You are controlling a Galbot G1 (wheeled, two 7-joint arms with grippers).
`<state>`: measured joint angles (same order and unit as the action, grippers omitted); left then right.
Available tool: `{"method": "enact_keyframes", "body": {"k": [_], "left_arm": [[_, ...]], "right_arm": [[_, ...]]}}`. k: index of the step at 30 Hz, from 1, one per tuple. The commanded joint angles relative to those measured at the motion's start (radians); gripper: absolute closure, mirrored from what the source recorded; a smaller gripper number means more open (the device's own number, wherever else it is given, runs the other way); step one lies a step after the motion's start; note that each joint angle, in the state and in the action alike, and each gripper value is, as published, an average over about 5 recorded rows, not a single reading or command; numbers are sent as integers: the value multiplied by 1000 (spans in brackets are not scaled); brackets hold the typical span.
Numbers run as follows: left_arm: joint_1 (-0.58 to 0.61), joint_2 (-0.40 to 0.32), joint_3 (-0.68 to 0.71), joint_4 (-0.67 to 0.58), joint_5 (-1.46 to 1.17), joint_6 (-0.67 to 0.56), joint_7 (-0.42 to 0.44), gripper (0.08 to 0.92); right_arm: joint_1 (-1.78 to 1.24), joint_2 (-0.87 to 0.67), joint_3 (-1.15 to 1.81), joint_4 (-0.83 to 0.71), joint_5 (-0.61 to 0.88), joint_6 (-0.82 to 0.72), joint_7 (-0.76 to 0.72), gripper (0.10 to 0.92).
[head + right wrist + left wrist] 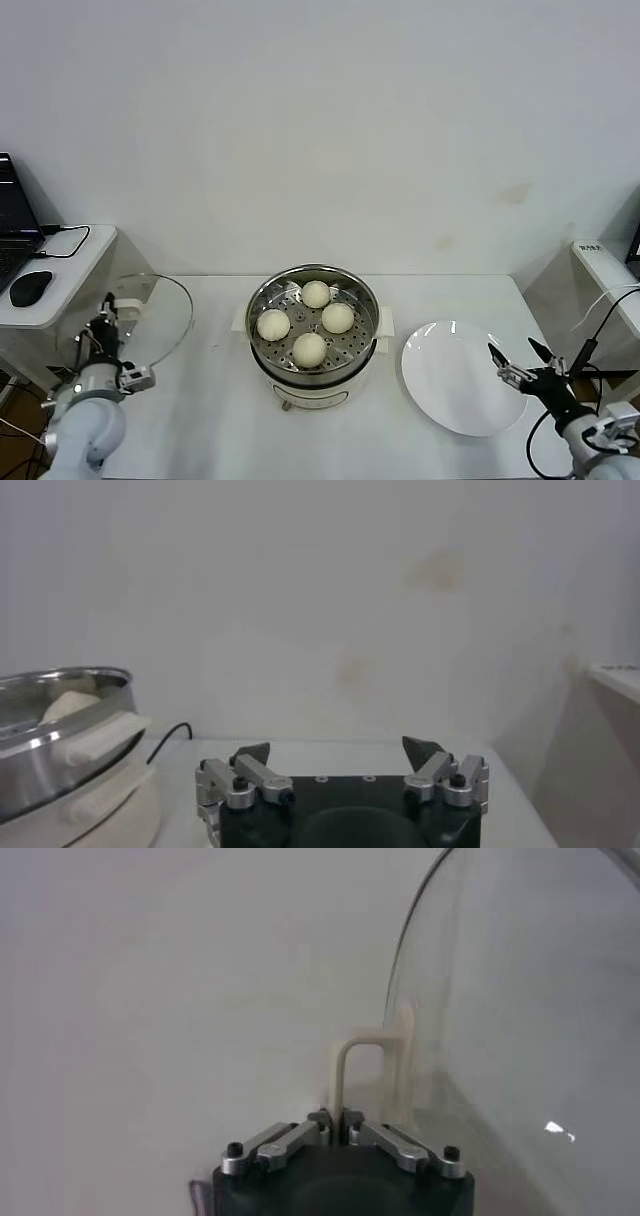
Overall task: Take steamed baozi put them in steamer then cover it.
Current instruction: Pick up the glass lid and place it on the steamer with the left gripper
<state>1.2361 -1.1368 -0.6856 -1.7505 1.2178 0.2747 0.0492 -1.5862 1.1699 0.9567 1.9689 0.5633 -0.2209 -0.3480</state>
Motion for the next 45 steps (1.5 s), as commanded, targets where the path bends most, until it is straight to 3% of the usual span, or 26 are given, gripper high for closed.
{"method": "enact_keyframes", "body": {"k": [1,8,11,16,23,33,45], "left_arm": [[-22,40,2,-151,17,105,126,864],[-16,-5,180,-353,8,151,211,864],[-30,-9,331,-402,31,219,188,864],[-80,13,572,-413,69,303,146,864],[-185,-15,716,-333,91,329,193,864],[-263,-100,812,-255,96,330,237,864],[-256,-274,738,-177,278,331,271,864]], "right_arm": [[-9,31,6,1,-2,5,-1,203],[6,48,-9,-7,-24,7,-2,203],[10,56,-14,-13,-40,10,-3,203],[10,71,-15,-23,-63,16,-5,203],[11,85,-16,-38,-77,18,-5,203],[21,87,-20,-57,-85,16,-8,203],[26,79,-24,-67,-88,14,-10,203]]}}
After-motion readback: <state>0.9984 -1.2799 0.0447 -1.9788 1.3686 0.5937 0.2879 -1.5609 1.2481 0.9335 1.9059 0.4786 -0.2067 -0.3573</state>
